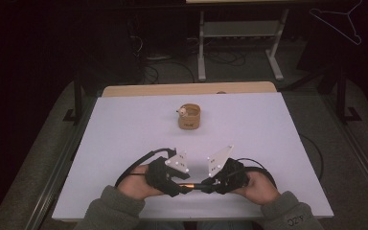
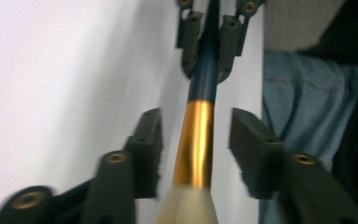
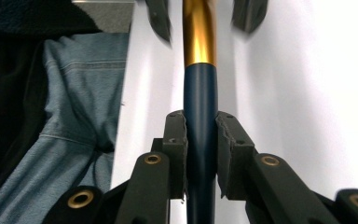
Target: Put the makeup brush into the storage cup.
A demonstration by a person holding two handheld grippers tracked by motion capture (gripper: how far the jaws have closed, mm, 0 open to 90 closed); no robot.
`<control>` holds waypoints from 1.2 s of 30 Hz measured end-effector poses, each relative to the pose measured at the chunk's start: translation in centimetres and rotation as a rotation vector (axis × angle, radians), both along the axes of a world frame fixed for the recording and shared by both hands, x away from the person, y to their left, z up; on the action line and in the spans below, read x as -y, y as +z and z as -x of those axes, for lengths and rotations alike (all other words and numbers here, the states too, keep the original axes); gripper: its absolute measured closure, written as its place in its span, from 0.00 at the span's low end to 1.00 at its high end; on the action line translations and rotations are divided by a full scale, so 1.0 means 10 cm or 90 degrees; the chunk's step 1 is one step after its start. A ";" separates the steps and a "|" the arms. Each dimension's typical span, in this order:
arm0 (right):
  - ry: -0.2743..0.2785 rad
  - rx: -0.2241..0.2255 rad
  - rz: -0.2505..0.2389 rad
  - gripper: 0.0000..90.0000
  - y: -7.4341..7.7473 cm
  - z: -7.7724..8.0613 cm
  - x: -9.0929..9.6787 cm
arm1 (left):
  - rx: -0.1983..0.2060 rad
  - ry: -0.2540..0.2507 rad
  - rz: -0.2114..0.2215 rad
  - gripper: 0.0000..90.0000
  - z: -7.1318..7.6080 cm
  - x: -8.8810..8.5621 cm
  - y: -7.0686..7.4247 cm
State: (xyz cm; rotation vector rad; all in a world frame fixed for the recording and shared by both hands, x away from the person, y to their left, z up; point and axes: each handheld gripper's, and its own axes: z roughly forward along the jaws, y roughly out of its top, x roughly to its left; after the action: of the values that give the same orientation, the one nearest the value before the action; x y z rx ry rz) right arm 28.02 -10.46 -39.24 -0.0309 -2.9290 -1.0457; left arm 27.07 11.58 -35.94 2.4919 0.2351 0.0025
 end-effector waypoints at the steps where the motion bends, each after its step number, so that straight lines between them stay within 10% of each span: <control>1: -0.007 0.007 -0.005 0.83 0.01 -0.02 0.03 | -0.008 0.012 0.008 0.54 -0.02 -0.04 0.01; 9: -0.059 0.021 -0.073 0.83 0.14 -0.09 0.26 | -0.031 0.072 0.038 0.48 -0.16 -0.23 -0.04; 17: -0.152 -0.002 -0.184 0.83 0.21 -0.10 0.30 | -0.067 0.064 0.089 0.56 -0.16 -0.16 -0.07; 36: -0.160 -0.060 -0.161 0.83 -0.05 -0.04 -0.07 | -0.050 0.117 0.167 0.66 -0.13 -0.10 0.02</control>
State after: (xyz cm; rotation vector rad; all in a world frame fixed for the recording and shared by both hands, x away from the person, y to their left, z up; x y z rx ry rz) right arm 28.46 -9.77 -39.69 -0.4372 -2.7369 -1.3987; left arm 28.39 12.60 -35.79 2.2037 0.4663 -0.0463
